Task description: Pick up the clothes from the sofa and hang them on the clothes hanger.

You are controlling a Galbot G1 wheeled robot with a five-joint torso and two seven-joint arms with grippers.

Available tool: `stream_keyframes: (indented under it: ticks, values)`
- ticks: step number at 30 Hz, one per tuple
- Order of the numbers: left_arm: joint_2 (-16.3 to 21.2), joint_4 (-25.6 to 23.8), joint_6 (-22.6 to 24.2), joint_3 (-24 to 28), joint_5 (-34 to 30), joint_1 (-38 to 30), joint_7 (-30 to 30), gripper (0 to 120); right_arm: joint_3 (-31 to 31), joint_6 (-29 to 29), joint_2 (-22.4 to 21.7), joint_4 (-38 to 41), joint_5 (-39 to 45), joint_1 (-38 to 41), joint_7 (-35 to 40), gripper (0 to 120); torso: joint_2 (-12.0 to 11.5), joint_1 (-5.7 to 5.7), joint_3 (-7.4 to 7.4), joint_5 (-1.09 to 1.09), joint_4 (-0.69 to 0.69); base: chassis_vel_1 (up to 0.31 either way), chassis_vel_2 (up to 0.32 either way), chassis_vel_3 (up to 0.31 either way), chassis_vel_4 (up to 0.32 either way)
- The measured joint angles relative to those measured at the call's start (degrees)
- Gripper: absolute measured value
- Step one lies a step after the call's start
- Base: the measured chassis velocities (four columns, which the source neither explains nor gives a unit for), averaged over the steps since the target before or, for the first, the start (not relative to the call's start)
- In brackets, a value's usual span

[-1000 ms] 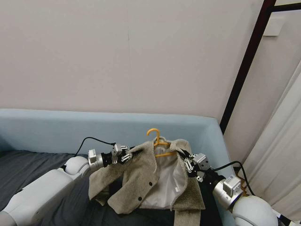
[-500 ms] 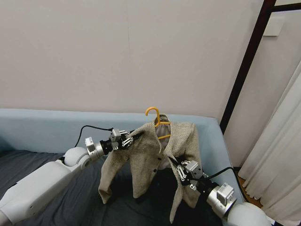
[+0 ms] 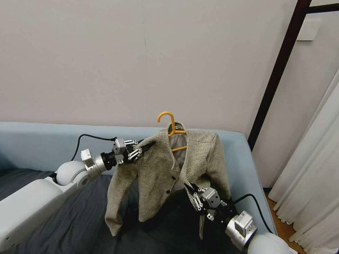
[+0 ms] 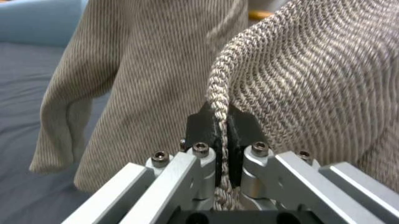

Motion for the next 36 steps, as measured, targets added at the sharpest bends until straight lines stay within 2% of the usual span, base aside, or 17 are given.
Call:
stream_keyframes:
  ticks: [1, 2, 3, 5, 7, 10, 12, 15, 17, 20, 23, 26, 28, 31, 32, 35, 36]
  values:
    - [1.0, -1.0, 0.2, -2.5, 0.0, 2.1, 0.0, 11, -0.8, 0.1, 0.2, 0.0, -0.4, 0.2, -0.1, 1, 0.0, 0.00, 0.00, 0.00, -0.01, 0.000, 0.000, 0.000, 0.000]
    - [1.0, -1.0, 0.2, -2.5, 0.0, 2.1, 0.0, 11, -0.8, 0.1, 0.2, 0.0, -0.4, 0.2, -0.1, 1, 0.0, 0.00, 0.00, 0.00, -0.01, 0.000, 0.000, 0.000, 0.000]
    - [2.7, -2.4, 0.4, -6.4, 0.0, 5.8, -0.2, 11, -2.7, 0.3, 0.5, -0.2, -1.0, 1.0, -0.4, 1, 0.0, 0.00, 0.00, 0.02, 0.02, 0.000, 0.000, 0.000, 0.000]
    - [5.0, -4.2, 0.7, -10.7, 0.0, 10.2, -0.5, 11, -5.1, 0.8, 1.0, -0.6, -2.4, 1.7, -0.8, 1, 0.0, 0.00, 0.00, 0.00, 0.12, 0.000, 0.000, 0.000, 0.000]
    - [5.7, -4.9, 0.7, -11.7, 0.0, 11.2, -0.5, 11, -5.7, 1.0, 1.2, -0.6, -3.0, 1.6, -0.9, 1, 0.0, -0.01, -0.01, 0.00, 0.11, 0.000, 0.000, 0.000, 0.000]
    - [7.6, -7.2, 0.8, -13.4, -0.1, 13.7, -0.6, 11, -6.5, 1.0, 2.1, -0.8, -4.0, 1.4, -0.9, 1, 0.0, -0.01, -0.01, 0.00, 0.01, 0.000, 0.000, 0.000, 0.000]
    - [8.0, -7.8, 0.8, -13.4, -0.1, 14.0, -0.7, 11, -6.5, 1.0, 2.1, -0.8, -3.9, 1.3, -0.9, 4, 0.0, -0.01, -0.01, 0.02, 0.00, 0.000, 0.000, 0.000, 0.000]
    - [8.5, -8.5, 0.7, -13.2, -0.1, 14.3, -1.6, 11, -5.5, 2.2, 1.6, -0.7, -3.6, 0.6, -1.5, 18, 0.0, -0.01, 0.00, 0.02, 0.00, 0.000, 0.000, 0.000, 0.000]
    - [8.5, -8.5, 0.7, -13.0, -0.1, 14.3, -1.9, 11, -5.1, 2.7, 1.4, -0.7, -3.4, 0.2, -1.8, 22, 0.0, 0.00, 0.00, 0.02, 0.02, 0.000, 0.000, 0.000, 0.000]
    - [8.2, -7.4, 0.3, -12.0, 0.2, 13.4, -2.1, 11, -3.4, 4.5, 0.4, -1.1, -3.1, -1.1, -2.6, 36, 0.0, 0.00, 0.00, 0.01, 0.02, 0.000, 0.000, 0.000, 0.000]
    - [7.9, -6.7, 0.0, -11.3, 0.3, 12.6, -2.1, 11, -1.9, 5.9, -0.4, -1.3, -2.5, -1.9, -3.5, 43, 0.0, -0.01, 0.00, 0.02, 0.02, 0.000, 0.000, 0.000, 0.000]
    - [7.2, -5.3, -0.9, -9.5, 0.2, 10.6, -2.0, 11, 2.0, 8.4, -2.5, -1.2, -1.0, -3.5, -5.3, 58, 0.0, -0.01, 0.00, 0.04, 0.03, 0.000, 0.000, 0.000, 0.000]
    - [6.8, -4.8, -1.3, -8.9, 0.2, 10.0, -1.7, 11, 3.9, 9.3, -3.5, -1.1, -0.5, -4.3, -6.2, 62, 0.0, -0.01, 0.00, 0.03, 0.03, 0.000, 0.000, 0.000, 0.000]
    - [6.0, -3.8, -2.5, -7.1, 0.0, 8.6, 0.8, 11, 10.3, 11.2, -6.7, -2.4, 0.8, -5.9, -7.6, 77, 0.0, -0.01, 0.00, 0.03, 0.01, 0.000, 0.000, 0.000, 0.000]
    - [6.0, -3.8, -2.5, -7.1, 0.0, 8.6, 0.8, 11, 10.3, 11.2, -6.7, -2.4, 0.8, -5.9, -7.6, 77, 0.0, -0.01, 0.00, 0.03, 0.01, 0.000, 0.000, 0.000, 0.000]
    - [5.3, -2.0, -3.6, -5.5, 0.0, 6.8, 4.8, 11, 14.7, 12.4, -10.3, -3.6, 4.2, -5.0, -8.9, 92, 0.0, -0.01, 0.00, 0.02, 0.03, 0.000, 0.000, 0.000, 0.000]
    - [5.3, -2.0, -3.6, -5.5, 0.0, 6.8, 4.8, 11, 14.7, 12.4, -10.3, -3.6, 4.2, -5.0, -8.9, 92, 0.0, -0.01, 0.00, 0.02, 0.03, 0.000, 0.000, 0.000, 0.000]
